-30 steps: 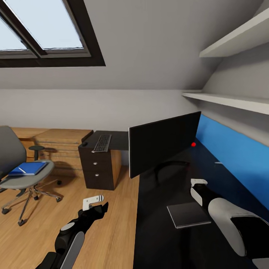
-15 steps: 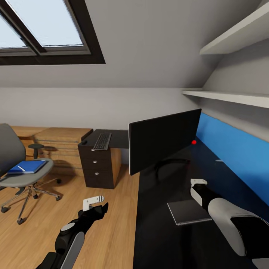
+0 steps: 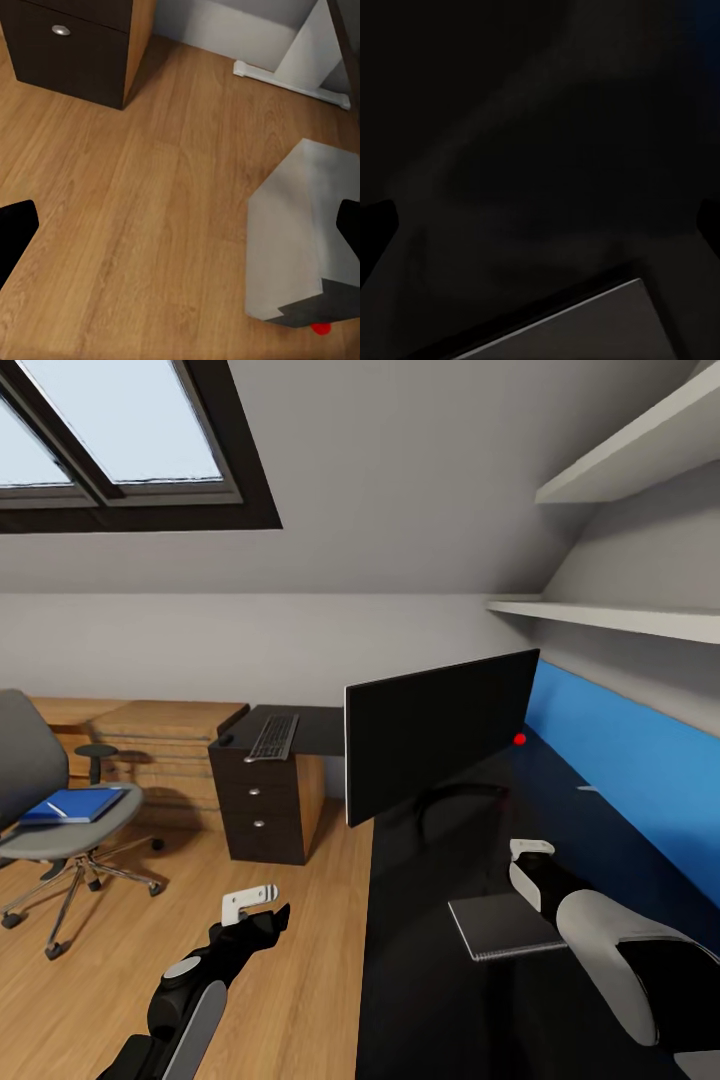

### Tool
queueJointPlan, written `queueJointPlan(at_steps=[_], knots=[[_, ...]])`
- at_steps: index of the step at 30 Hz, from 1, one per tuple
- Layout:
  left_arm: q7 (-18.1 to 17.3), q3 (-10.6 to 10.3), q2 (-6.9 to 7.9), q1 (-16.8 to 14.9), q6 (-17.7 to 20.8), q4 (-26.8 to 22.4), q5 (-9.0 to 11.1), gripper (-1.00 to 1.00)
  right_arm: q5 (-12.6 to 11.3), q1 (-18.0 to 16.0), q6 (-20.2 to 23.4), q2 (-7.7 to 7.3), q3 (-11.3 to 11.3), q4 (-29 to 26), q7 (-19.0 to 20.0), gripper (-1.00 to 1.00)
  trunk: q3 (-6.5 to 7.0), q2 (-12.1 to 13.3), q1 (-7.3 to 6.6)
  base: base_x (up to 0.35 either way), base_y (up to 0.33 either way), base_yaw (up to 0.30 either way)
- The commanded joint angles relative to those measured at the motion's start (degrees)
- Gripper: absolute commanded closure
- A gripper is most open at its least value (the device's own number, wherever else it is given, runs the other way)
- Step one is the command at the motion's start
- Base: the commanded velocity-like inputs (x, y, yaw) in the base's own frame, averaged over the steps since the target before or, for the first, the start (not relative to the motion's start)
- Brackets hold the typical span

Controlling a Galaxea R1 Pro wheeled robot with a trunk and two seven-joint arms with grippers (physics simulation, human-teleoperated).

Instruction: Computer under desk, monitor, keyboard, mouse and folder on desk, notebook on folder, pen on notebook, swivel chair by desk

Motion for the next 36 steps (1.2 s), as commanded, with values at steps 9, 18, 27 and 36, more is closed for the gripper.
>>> queueJointPlan(at_steps=[9,18,27,36], knots=[[0.5,0.0,0.05,0.0,0.2,0.0,0.6,-1.0,-0.6,0.0,0.3,-0.05,0.4,-0.1,-0.2,-1.0,-0.25,-0.5,0.22,0.0,0.0,0.0],[0.4,0.0,0.21,0.0,0.0,3.1,0.5,-1.0,-0.5,0.0,0.2,-0.01,0.4,-0.1,-0.3,-1.0,-0.25,-0.5,0.22,-0.052,0.0,0.0],[0.4,0.0,0.18,0.0,0.0,3.2,0.5,-1.0,-0.5,0.0,0.1,-0.09,0.4,-0.2,-0.3,-1.0,-0.25,-0.5,0.22,-0.122,0.0,0.0],[0.4,0.0,0.18,0.0,0.0,3.2,0.5,-1.0,-0.5,0.0,0.0,-0.09,0.4,-0.2,-0.3,-1.0,-0.25,-0.5,0.22,-0.218,0.0,0.0]])
